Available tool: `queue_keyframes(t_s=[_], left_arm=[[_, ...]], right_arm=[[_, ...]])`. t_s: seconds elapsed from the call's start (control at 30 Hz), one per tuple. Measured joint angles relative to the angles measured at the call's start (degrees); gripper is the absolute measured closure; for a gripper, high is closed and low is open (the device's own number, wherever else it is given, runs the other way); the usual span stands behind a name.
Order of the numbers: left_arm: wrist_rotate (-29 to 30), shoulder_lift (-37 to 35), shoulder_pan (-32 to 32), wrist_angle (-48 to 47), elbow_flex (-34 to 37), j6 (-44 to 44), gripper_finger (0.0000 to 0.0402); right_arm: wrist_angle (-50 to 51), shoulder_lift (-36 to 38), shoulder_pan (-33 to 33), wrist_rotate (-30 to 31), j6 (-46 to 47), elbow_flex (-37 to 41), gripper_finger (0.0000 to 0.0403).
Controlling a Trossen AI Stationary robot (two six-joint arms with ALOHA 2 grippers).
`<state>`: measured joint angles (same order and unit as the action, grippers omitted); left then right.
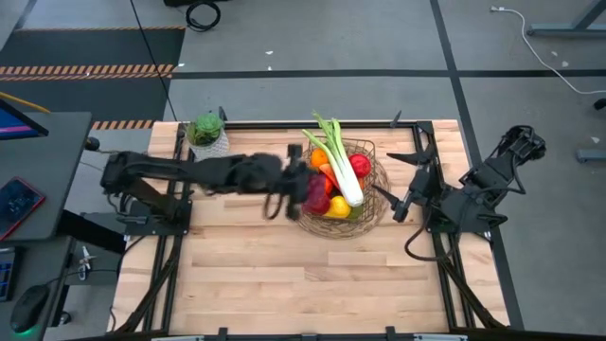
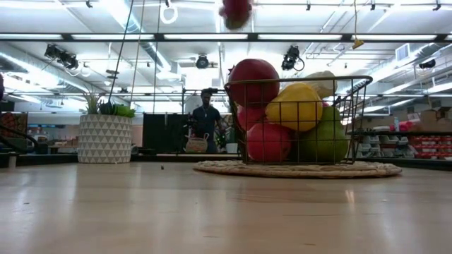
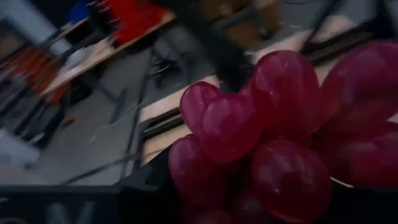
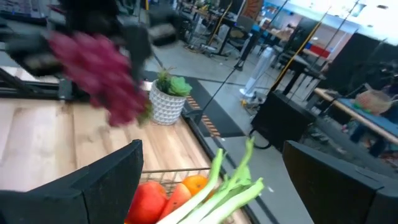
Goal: Build produce basket
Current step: Put the purple grapes into the gold wire basket, then return to Home Position
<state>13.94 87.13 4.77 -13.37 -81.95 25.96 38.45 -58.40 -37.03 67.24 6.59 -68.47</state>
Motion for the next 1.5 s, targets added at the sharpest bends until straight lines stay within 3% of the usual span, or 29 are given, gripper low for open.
queue_keyframes(t_s=[0.07, 0.3, 0.43, 0.67, 0.87, 1.1, 1.33, 1.5], left_arm=[[0.0, 2.3, -2.4, 2.2, -0.5, -1.4, 0.0237], [-11.4, 10.6, -9.4, 1.7, -5.5, 0.5, 0.0221], [-11.8, 14.3, -11.1, 1.4, -7.0, 8.8, 0.0216], [-11.6, 18.0, -9.1, -1.6, -7.1, 32.4, 0.0205], [-8.6, 20.0, -7.4, -2.1, -7.1, 38.4, 0.0179], [-7.4, 19.8, -7.5, -0.5, -7.8, 35.3, 0.0126], [-6.3, 19.7, -6.4, -6.4, -13.0, 30.1, 0.0087], [-11.7, 19.5, -6.4, -11.6, -19.4, 21.0, 0.0086]], right_arm=[[1.2, 0.3, -1.1, 1.8, 0.8, 0.0, 0.0014], [3.0, 0.5, -3.2, 3.7, 2.2, -0.1, 0.0014], [4.5, 0.4, -3.4, 3.8, 3.1, 0.0, 0.0014], [6.1, 0.5, -3.4, 3.9, 3.9, 0.0, 0.0014], [6.4, 0.5, -3.4, 3.9, 3.9, 0.0, 0.0014], [6.5, 0.4, -3.4, 3.8, 4.0, 0.0, 0.0014], [6.4, 0.4, -3.4, 3.6, 4.8, 0.0, 0.0014], [6.2, 0.4, -3.4, 3.7, 4.9, 0.0, 0.0014]])
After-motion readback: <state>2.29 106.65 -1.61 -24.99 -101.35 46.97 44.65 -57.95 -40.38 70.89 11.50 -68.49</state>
